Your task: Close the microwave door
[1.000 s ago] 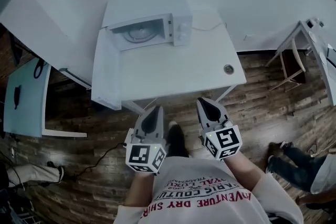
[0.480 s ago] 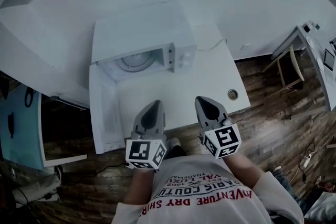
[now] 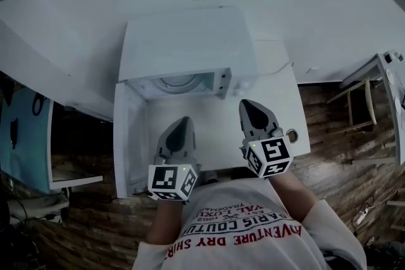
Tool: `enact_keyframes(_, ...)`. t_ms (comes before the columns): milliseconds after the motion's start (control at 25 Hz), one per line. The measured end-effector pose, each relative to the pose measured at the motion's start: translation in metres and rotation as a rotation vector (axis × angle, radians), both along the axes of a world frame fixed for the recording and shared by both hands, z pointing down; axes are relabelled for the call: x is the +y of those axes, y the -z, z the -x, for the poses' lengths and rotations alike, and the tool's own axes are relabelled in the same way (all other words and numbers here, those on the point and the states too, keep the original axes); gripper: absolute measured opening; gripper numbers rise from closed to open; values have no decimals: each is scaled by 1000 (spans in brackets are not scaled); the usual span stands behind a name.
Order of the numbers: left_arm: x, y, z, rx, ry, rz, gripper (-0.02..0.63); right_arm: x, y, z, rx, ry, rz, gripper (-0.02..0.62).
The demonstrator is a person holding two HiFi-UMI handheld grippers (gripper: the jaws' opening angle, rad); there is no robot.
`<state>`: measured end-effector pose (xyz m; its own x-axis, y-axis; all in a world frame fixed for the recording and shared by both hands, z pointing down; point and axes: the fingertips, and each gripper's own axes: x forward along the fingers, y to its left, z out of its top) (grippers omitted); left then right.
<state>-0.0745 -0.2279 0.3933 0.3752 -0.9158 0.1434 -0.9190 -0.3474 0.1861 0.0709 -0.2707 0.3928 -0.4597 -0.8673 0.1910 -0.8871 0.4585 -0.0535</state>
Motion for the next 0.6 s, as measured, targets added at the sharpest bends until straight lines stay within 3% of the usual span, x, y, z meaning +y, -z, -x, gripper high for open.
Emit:
enact_keyframes(360, -9, -4, 15, -20, 222, 24, -3, -72, -4, -5, 45, 69, 19, 8)
enact_keyframes(600, 6, -15, 30, -18, 388, 58, -3, -93, -10, 1, 45, 160, 52, 8)
